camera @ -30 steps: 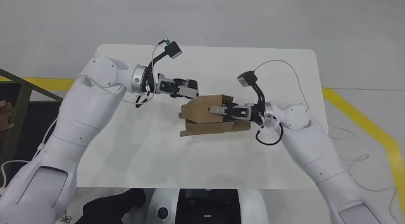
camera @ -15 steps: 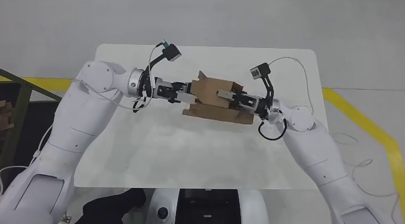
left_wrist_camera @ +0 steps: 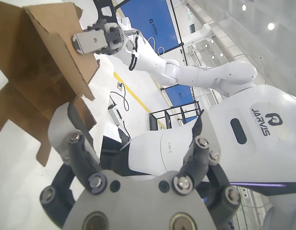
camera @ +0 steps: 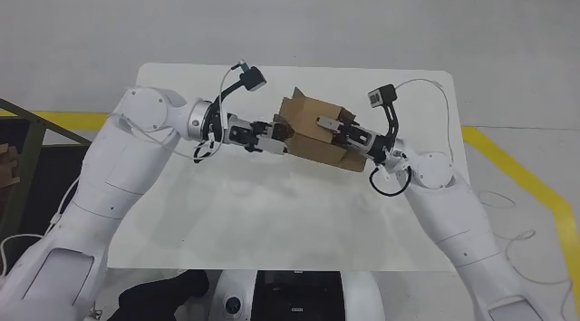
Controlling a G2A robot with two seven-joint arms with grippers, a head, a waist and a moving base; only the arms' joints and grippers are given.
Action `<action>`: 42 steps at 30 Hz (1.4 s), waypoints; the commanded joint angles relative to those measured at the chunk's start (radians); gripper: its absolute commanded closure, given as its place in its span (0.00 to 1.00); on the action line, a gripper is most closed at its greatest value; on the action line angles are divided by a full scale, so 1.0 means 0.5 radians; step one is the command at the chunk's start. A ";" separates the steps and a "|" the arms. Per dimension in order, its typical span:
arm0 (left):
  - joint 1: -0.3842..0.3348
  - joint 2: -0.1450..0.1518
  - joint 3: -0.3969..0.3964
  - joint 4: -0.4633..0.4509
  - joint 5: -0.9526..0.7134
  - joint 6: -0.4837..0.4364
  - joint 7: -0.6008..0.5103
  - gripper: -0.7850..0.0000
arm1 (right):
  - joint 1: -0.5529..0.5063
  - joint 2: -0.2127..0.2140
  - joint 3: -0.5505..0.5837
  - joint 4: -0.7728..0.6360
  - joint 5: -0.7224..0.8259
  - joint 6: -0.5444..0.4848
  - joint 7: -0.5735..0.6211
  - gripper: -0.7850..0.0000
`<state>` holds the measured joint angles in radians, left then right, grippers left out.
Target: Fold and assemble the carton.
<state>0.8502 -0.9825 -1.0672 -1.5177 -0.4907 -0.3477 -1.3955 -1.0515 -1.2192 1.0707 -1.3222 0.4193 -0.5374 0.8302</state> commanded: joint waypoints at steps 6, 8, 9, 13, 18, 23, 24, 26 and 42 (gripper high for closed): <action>-0.013 -0.012 0.054 -0.017 0.000 0.012 -0.017 0.00 | -0.008 -0.007 0.003 -0.004 0.008 -0.026 -0.045 1.00; -0.019 -0.016 0.069 -0.016 0.001 0.015 -0.019 0.00 | -0.011 -0.008 0.008 -0.009 0.015 -0.032 -0.050 1.00; -0.023 -0.018 0.077 -0.012 0.001 0.019 -0.021 0.00 | -0.013 -0.008 0.011 -0.013 0.016 -0.034 -0.053 1.00; -0.047 -0.028 0.114 0.006 0.003 0.029 -0.024 0.00 | -0.027 -0.009 0.019 -0.041 0.016 -0.044 -0.062 1.00; -0.082 -0.043 0.157 0.029 -0.002 0.032 -0.031 0.00 | -0.033 -0.011 0.016 -0.062 0.004 -0.035 -0.067 1.00; -0.111 -0.056 0.196 0.054 -0.010 0.043 -0.051 0.00 | -0.025 -0.020 -0.004 -0.052 0.013 -0.032 -0.071 1.00; -0.116 -0.058 0.204 0.056 -0.008 0.045 -0.055 0.00 | -0.025 -0.023 -0.011 -0.052 0.013 -0.035 -0.074 1.00; -0.125 -0.062 0.216 0.062 -0.005 0.045 -0.058 0.00 | -0.023 -0.027 -0.024 -0.051 0.000 -0.036 -0.081 1.00; -0.132 -0.064 0.188 0.112 -0.015 0.029 -0.071 0.00 | -0.025 -0.045 -0.065 -0.035 -0.025 -0.008 -0.088 1.00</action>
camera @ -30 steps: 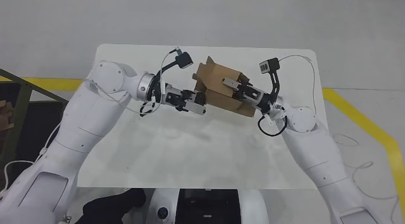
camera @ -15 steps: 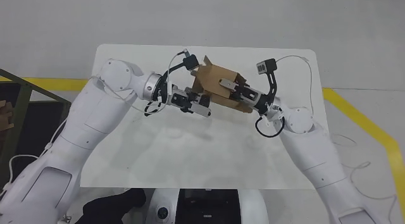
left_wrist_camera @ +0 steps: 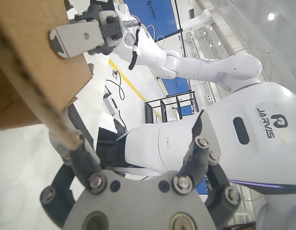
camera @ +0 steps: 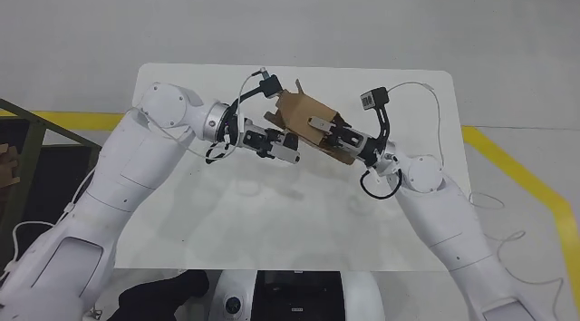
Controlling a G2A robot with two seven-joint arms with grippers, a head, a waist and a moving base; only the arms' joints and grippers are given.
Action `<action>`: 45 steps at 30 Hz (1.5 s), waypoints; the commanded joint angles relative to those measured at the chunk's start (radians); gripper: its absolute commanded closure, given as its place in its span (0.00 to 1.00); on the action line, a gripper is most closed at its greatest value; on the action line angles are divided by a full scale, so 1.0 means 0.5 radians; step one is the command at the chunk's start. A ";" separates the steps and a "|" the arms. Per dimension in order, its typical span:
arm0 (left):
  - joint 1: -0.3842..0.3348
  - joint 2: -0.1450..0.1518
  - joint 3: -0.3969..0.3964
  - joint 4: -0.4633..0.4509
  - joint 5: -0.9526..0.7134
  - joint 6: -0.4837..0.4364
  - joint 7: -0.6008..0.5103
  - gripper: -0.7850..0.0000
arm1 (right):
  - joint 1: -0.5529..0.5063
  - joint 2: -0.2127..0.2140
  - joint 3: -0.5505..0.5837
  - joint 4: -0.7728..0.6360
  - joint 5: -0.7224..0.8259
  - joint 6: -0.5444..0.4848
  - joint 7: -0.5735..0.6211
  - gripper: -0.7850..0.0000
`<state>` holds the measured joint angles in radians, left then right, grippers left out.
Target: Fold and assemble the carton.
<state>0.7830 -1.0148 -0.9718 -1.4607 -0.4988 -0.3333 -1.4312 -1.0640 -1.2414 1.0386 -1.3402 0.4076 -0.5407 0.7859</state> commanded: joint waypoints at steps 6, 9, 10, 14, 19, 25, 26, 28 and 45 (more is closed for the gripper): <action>0.011 0.002 -0.009 -0.009 0.004 0.008 -0.006 0.00 | -0.003 -0.004 0.000 -0.003 -0.002 -0.002 0.007 1.00; 0.013 0.002 -0.010 -0.010 0.009 0.010 -0.003 0.00 | -0.007 -0.005 0.003 -0.006 0.001 -0.008 0.013 1.00; 0.014 0.001 -0.010 -0.009 0.007 0.012 -0.003 0.00 | -0.009 -0.005 0.006 -0.007 0.006 -0.010 0.014 1.00; 0.018 0.002 -0.018 -0.010 0.007 0.008 -0.008 0.00 | -0.010 -0.003 0.029 -0.003 0.027 -0.019 0.023 1.00; 0.059 0.023 -0.101 -0.004 -0.002 -0.025 -0.009 0.00 | -0.005 0.003 0.068 0.016 0.067 -0.007 0.056 1.00; 0.199 0.081 -0.364 0.093 -0.136 -0.098 0.002 0.00 | -0.014 0.013 0.108 0.026 0.099 0.071 0.105 1.00; 0.226 0.091 -0.405 0.098 -0.146 -0.105 -0.001 0.00 | -0.016 0.015 0.114 0.027 0.103 0.077 0.119 1.00; 0.274 0.109 -0.481 0.103 -0.149 -0.121 0.010 0.00 | -0.017 0.019 0.123 0.027 0.112 0.098 0.159 1.00; 0.382 0.147 -0.609 0.137 0.304 -0.514 0.403 0.00 | 0.030 0.062 0.227 -0.016 0.130 0.401 0.460 1.00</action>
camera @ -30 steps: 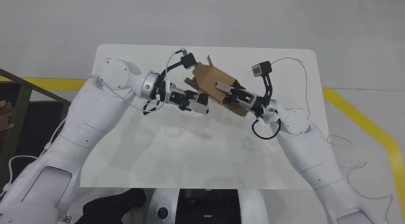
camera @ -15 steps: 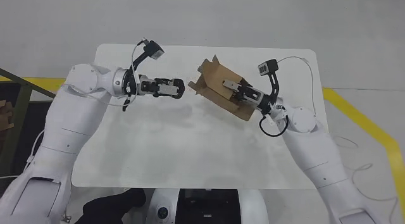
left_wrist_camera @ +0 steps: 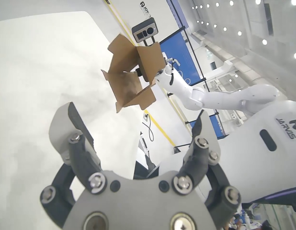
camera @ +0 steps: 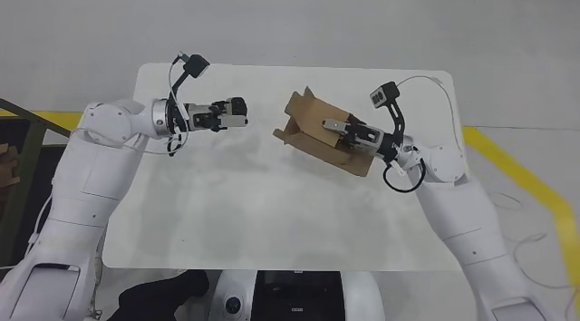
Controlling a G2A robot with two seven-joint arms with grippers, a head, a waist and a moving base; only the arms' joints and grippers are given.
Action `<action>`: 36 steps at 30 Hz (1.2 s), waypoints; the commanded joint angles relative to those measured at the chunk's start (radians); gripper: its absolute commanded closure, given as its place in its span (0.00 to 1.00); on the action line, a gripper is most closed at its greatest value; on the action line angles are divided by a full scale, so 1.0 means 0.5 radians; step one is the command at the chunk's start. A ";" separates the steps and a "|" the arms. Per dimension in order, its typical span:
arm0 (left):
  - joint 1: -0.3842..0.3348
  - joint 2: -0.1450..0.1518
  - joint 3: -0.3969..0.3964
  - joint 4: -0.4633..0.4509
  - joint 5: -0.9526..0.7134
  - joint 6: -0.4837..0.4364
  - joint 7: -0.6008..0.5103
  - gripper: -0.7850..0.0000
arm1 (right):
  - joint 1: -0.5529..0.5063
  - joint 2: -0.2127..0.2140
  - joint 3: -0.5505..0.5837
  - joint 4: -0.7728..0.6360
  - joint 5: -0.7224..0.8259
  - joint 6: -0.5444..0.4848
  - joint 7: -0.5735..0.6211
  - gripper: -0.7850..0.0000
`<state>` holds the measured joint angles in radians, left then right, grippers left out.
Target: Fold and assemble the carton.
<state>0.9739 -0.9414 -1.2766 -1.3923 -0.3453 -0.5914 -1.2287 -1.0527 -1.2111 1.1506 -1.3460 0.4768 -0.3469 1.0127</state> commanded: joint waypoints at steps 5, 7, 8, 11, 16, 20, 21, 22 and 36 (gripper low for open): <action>0.000 0.000 0.000 0.000 -0.003 0.002 -0.002 0.00 | 0.048 0.006 0.018 -0.012 -0.016 0.034 0.027 1.00; 0.000 0.000 0.000 0.000 -0.003 0.002 -0.002 0.00 | 0.058 0.007 0.014 -0.023 -0.026 0.024 0.058 1.00; 0.000 0.000 0.000 0.000 -0.003 0.002 -0.002 0.00 | 0.059 0.007 0.012 -0.028 -0.019 0.021 0.069 1.00; 0.026 -0.001 0.009 -0.018 0.027 0.053 0.063 0.00 | 0.063 0.008 0.009 -0.034 -0.006 0.012 0.088 1.00; 0.030 -0.007 0.049 0.016 0.098 0.210 0.162 0.00 | 0.048 0.011 0.016 -0.063 0.035 -0.033 0.130 1.00; -0.019 -0.018 0.120 0.043 0.131 0.308 0.146 0.00 | 0.016 0.017 0.031 -0.118 0.063 -0.063 0.169 1.00; -0.033 -0.022 0.138 0.048 0.131 0.324 0.147 0.00 | 0.009 0.018 0.033 -0.134 0.075 -0.071 0.180 1.00; -0.047 -0.027 0.154 0.054 0.127 0.330 0.150 0.00 | 0.003 0.019 0.035 -0.145 0.084 -0.078 0.188 1.00; -0.228 -0.097 0.426 0.160 0.129 0.395 0.074 0.00 | -0.008 0.014 0.015 -0.227 0.178 -0.180 0.196 1.00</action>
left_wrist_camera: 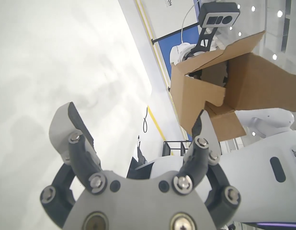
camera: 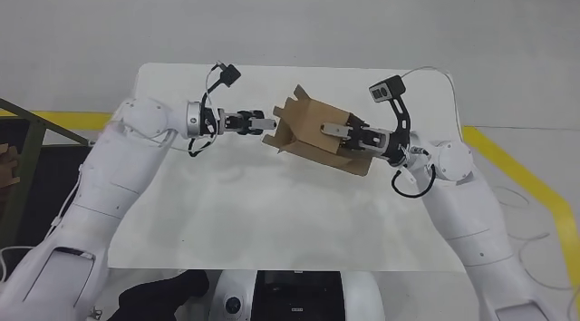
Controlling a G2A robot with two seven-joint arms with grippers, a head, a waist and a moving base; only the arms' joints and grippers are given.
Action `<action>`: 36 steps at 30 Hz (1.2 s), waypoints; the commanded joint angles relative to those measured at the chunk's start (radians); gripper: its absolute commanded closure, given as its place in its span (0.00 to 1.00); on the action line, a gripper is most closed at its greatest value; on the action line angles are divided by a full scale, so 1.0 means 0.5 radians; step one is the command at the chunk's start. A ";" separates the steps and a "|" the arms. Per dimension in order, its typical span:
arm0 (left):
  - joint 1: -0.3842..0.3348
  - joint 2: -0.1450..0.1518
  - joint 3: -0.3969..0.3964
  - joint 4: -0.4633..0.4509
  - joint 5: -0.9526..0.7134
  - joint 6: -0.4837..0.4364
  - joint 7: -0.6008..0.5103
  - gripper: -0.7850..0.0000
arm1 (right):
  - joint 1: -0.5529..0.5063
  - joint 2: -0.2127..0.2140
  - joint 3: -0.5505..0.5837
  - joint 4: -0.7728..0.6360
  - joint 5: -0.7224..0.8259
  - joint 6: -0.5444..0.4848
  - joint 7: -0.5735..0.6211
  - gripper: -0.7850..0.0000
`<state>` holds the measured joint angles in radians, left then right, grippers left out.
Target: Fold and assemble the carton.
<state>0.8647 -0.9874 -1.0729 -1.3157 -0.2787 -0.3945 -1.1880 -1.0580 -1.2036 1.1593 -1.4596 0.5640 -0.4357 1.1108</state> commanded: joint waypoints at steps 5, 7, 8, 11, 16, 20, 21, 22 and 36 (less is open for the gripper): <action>-0.056 -0.025 0.083 0.043 -0.016 -0.007 -0.037 0.00 | 0.009 -0.001 -0.003 0.011 0.015 -0.020 -0.002 1.00; -0.066 -0.029 0.093 0.053 -0.024 -0.013 -0.044 0.00 | 0.008 0.000 0.001 0.018 0.013 -0.024 -0.007 1.00; -0.069 -0.031 0.096 0.057 -0.028 -0.016 -0.046 0.00 | 0.006 0.000 0.002 0.021 0.015 -0.024 -0.008 1.00; -0.075 -0.034 0.103 0.060 -0.035 -0.026 -0.060 0.00 | 0.002 0.001 0.002 0.032 0.014 -0.030 -0.018 1.00; -0.086 -0.037 0.114 0.039 -0.033 -0.015 -0.079 0.00 | 0.003 -0.002 -0.014 0.041 -0.010 -0.039 -0.048 1.00; -0.095 -0.040 0.122 0.020 -0.031 -0.007 -0.079 0.00 | 0.011 -0.005 -0.034 0.053 -0.019 -0.039 -0.046 1.00; -0.095 -0.041 0.124 0.018 -0.030 -0.004 -0.077 0.00 | 0.013 -0.006 -0.038 0.056 -0.021 -0.038 -0.045 1.00; -0.097 -0.042 0.127 0.016 -0.028 -0.001 -0.077 0.00 | 0.015 -0.006 -0.042 0.058 -0.022 -0.040 -0.043 1.00; -0.145 -0.058 0.166 0.028 -0.003 0.030 -0.082 0.00 | 0.002 -0.010 -0.085 0.069 0.006 -0.081 0.016 1.00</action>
<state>0.7931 -1.0160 -0.9911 -1.3011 -0.2811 -0.3804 -1.2294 -1.0562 -1.2087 1.1178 -1.4247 0.5652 -0.4751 1.1156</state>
